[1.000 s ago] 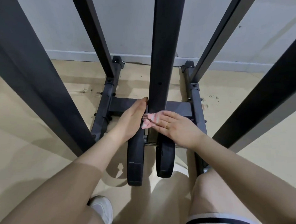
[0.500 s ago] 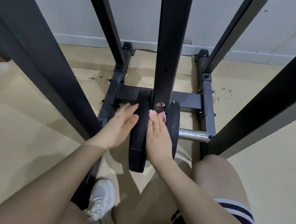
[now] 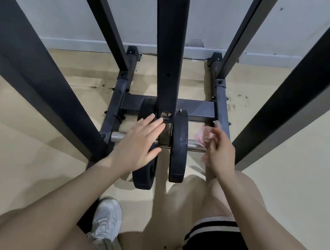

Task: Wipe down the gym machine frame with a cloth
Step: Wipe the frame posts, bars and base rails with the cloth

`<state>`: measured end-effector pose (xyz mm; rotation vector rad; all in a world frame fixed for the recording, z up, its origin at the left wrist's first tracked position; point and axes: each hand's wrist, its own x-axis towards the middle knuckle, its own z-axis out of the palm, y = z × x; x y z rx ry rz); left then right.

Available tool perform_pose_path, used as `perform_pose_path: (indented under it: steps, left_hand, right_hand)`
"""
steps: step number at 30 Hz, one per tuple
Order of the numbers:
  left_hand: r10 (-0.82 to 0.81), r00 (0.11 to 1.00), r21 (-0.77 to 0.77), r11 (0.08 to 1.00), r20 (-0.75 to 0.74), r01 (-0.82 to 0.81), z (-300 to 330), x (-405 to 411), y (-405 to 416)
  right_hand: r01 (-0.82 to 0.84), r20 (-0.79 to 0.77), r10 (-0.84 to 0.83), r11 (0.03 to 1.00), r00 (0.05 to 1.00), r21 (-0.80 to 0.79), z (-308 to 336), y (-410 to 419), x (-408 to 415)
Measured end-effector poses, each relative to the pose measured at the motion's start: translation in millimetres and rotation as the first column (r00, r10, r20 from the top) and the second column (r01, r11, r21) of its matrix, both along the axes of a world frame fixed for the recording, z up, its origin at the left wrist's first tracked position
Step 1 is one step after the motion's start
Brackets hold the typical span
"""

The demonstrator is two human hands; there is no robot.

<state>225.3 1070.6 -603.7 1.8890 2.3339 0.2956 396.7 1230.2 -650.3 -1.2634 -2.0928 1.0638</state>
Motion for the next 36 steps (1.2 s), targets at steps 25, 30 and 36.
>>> perform_pose_path:
  steps: [25, 30, 36]
  left_hand:
    - [-0.032, 0.988, -0.199, 0.98, -0.149, 0.002, -40.7, 51.4, 43.3]
    - [-0.018, 1.0, -0.295, 0.956, -0.015, 0.013, -42.8, 53.5, 41.3]
    - [0.077, 0.996, -0.294, 0.952, -0.035, -0.084, -46.1, 65.6, 40.4]
  right_hand:
    - [-0.697, 0.464, 0.577, 0.706, 0.672, 0.13, -98.7, 13.4, -24.0]
    - [-0.6, 0.6, 0.461, 0.799, 0.654, 0.04, -78.7, 64.4, 13.1]
    - [-0.699, 0.507, 0.563, 0.705, 0.653, 0.12, -78.0, 11.7, -18.2]
